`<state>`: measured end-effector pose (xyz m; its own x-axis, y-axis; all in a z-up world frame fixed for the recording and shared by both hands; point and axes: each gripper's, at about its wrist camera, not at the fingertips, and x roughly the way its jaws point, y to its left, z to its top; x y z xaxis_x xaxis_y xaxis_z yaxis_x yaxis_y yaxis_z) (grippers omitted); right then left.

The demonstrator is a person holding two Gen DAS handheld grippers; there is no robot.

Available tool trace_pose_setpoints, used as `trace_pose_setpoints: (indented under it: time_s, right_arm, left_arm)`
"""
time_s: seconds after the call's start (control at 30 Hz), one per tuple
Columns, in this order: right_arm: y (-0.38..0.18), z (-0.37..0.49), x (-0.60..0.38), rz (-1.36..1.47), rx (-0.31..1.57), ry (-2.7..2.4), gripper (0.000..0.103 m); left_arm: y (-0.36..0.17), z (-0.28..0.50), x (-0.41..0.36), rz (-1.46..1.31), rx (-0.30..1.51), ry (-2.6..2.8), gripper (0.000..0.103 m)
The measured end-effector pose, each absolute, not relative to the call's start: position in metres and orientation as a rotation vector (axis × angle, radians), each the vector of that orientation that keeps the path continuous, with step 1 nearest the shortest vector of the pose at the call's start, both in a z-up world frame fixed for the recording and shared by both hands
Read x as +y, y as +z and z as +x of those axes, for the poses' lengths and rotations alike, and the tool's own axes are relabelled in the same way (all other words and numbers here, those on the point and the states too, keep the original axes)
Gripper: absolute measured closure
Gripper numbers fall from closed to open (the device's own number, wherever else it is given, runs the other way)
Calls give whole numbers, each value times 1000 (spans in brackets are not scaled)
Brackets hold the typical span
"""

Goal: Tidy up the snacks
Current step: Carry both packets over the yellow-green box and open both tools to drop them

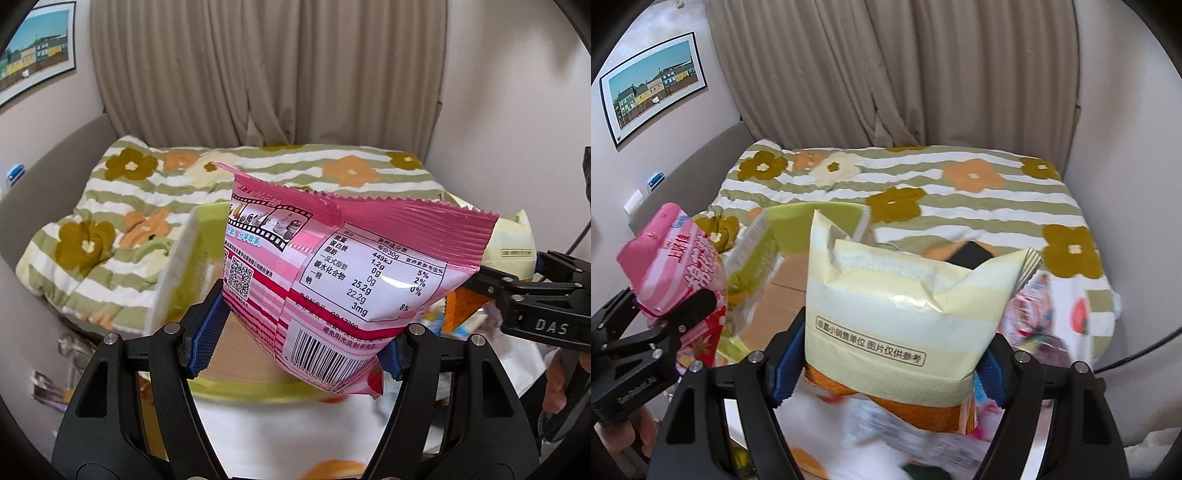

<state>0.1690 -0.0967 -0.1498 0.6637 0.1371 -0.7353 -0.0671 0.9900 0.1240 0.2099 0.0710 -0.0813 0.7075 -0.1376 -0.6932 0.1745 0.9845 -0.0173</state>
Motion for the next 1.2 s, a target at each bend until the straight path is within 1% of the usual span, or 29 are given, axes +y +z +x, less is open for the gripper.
trace_pose_setpoints:
  time_s: [0.1,0.23,0.5,0.53,0.6,0.63,0.67,0.93,1.03,1.2]
  right_arm:
    - [-154,190,-65,92,850,119,28]
    - [-164,222,-30,83,873,119,28]
    - [-193,269,5,59,938,98,28]
    - [-196,275,6,56,947,93,28]
    - [-201,282,8,56,960,89,28]
    - [-204,286,7,54,969,87,28]
    - [-204,288,7,53,974,86,28]
    - [-219,308,8,28,1012,125,28]
    - [-223,317,15,4,1028,174,26]
    - [-227,332,24,3,1009,240,26]
  left_arm:
    - [-88,240,107,58,787,-173,36]
    - [-103,276,136,69,816,-183,36]
    - [-156,357,151,102,936,-256,36]
    - [-161,362,150,103,947,-268,34]
    - [-169,370,147,129,962,-284,23]
    - [-172,371,146,151,959,-259,7]
    - [-173,371,145,160,951,-245,1]
    - [-179,362,160,127,973,-222,1]
    - [-178,353,170,100,975,-177,1]
    - [-174,341,185,45,973,-129,1]
